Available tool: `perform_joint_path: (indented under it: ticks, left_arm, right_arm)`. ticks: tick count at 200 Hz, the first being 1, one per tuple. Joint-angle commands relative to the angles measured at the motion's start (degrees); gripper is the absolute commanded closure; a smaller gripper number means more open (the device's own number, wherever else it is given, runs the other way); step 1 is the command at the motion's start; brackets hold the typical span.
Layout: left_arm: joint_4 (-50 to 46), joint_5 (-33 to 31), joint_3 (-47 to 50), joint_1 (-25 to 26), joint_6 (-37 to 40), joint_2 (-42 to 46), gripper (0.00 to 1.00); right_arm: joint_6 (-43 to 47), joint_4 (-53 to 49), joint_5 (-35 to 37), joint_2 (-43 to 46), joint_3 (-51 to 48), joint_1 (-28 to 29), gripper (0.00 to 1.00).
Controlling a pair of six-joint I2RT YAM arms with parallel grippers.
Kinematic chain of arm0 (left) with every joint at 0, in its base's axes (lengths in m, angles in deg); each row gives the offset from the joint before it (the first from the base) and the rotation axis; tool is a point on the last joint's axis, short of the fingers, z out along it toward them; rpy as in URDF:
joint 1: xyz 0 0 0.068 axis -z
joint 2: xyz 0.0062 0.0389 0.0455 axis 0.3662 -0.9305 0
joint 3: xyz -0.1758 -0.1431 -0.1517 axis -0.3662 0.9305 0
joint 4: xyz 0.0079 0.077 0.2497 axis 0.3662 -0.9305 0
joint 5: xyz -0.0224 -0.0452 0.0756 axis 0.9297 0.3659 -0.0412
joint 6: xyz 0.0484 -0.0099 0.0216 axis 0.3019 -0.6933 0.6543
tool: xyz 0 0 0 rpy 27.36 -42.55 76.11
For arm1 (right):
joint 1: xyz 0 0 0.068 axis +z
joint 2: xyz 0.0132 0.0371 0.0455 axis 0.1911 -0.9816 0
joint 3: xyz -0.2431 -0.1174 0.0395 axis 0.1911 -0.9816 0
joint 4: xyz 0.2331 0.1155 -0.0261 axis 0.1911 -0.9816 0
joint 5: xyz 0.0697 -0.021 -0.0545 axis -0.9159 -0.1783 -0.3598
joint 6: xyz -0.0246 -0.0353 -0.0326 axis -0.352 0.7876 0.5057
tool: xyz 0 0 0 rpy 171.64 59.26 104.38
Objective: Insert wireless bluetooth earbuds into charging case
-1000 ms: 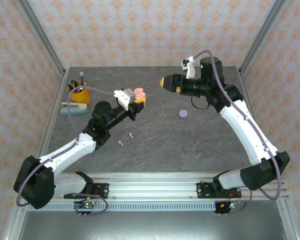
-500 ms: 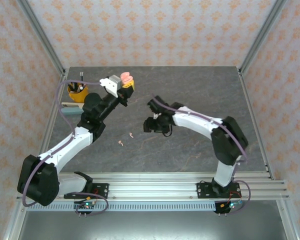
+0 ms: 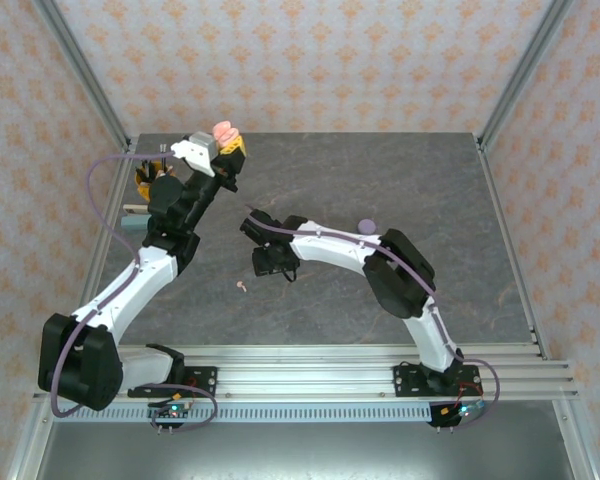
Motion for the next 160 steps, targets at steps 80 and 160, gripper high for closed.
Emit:
perform_joint_path:
  ticks: [80, 160]
  left_arm:
    - [2.94, -1.16, -1.82, -1.27, -1.52, -0.49, 0.97]
    - [2.67, -0.85, -1.92, -1.32, -1.85, -0.63, 0.98]
  right_arm:
    - [-0.4, -3.08, 0.53, -7.64, 8.21, 0.93, 0.53]
    - [-0.99, -4.51, 1.68, -9.41, 8.94, 2.58, 0.63]
